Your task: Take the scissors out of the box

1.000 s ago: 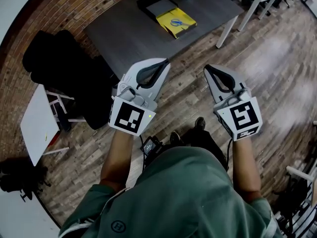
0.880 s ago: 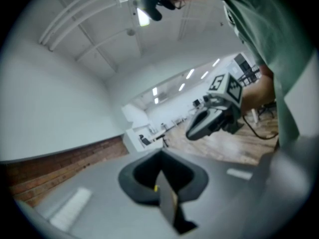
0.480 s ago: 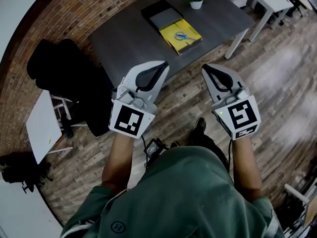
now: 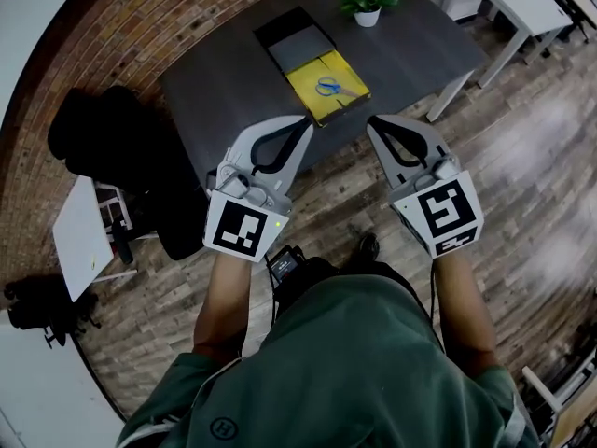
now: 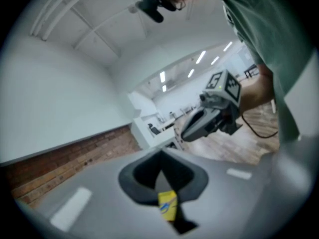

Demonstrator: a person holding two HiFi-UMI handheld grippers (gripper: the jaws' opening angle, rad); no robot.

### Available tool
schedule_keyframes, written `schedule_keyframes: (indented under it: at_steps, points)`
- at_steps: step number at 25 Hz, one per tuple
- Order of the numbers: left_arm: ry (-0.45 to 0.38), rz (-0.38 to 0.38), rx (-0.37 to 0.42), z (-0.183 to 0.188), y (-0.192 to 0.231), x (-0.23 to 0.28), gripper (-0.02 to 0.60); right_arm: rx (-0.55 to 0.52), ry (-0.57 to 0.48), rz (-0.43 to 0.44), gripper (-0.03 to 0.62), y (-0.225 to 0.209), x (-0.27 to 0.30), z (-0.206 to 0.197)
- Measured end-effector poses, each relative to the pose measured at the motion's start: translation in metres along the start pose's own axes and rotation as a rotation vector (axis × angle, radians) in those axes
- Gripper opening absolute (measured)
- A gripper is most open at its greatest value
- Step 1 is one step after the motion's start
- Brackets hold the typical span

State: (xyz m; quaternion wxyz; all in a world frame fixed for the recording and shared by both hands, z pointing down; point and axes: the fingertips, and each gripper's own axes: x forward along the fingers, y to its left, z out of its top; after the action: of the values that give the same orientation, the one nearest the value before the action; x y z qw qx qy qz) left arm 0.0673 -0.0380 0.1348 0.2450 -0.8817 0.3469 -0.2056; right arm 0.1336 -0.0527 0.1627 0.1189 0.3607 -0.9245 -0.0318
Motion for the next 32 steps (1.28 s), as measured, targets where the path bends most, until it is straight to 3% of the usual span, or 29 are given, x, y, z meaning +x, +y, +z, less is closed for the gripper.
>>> schedule_keyframes:
  at_steps: [9, 15, 20, 32]
  points:
    - [0.032, 0.021, -0.015, -0.024, 0.024, 0.048, -0.002, -0.004, 0.027, 0.027, 0.009, -0.041, 0.035, -0.018]
    - [0.032, 0.013, 0.013, -0.055, 0.044, 0.082, -0.002, -0.176, 0.015, -0.077, 0.009, -0.069, 0.067, -0.02]
    - [0.036, -0.005, 0.01, -0.084, 0.065, 0.113, -0.002, -0.157, 0.057, -0.079, 0.009, -0.09, 0.104, -0.035]
    - [0.067, -0.013, -0.073, -0.185, 0.109, 0.158, -0.002, -0.11, 0.199, 0.013, 0.009, -0.103, 0.206, -0.098]
